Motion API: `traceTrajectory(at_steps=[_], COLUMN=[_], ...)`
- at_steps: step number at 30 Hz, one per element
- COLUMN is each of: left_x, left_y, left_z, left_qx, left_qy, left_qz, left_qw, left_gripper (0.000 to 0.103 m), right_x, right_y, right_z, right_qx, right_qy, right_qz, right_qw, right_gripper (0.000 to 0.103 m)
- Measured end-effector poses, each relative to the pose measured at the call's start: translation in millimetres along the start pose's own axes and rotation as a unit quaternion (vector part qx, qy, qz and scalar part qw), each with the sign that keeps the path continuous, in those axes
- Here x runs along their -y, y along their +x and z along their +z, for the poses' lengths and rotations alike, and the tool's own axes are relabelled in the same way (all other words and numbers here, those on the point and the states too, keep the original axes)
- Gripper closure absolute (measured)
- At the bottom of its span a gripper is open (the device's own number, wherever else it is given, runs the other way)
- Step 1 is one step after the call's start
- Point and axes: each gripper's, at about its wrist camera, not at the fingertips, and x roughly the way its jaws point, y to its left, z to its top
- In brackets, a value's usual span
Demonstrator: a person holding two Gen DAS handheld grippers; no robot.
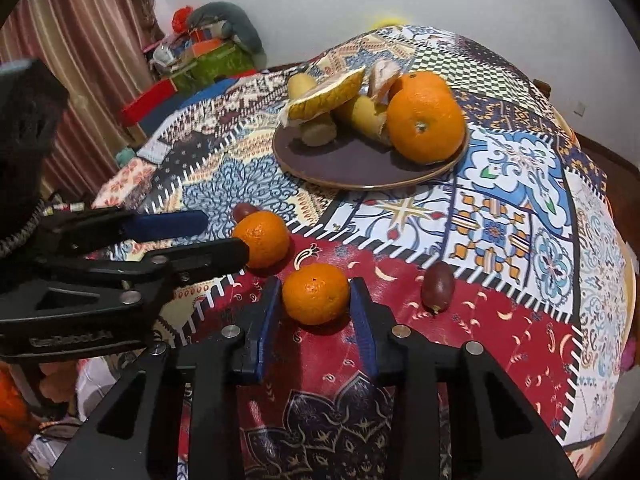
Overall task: Organize fruits
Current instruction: 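Grasp a small mandarin with the left tool while the right tool grasps another mandarin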
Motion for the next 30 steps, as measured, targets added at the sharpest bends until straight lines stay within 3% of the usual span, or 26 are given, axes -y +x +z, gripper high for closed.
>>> traceTrajectory(at_steps=[7,18,30], left_x=[5.5,9.2,6.6], left_y=[8.3,26.8,22.0], left_z=[3.4,6.3,6.2], left_qx=[-0.003,-0.017,-0.012], left_qy=[0.002,0.000,-0.011], left_qz=[0.009,0.017,0.010], left_qw=[0.9999,0.9997,0.9998], left_gripper=[0.053,0.066,0.066], right_x=[18.2,35.0,35.4], right_y=[-19.6,-37.1,-40.7], right_z=[-0.1,-0.3,0.9], right_qx=[0.019,0.037,0.041], right_qy=[0.015,0.030,0.030], right_qz=[-0.020,-0.044,-0.048], right_qw=[1.000,0.998,0.998], right_gripper=[0.071,0.071,0.071])
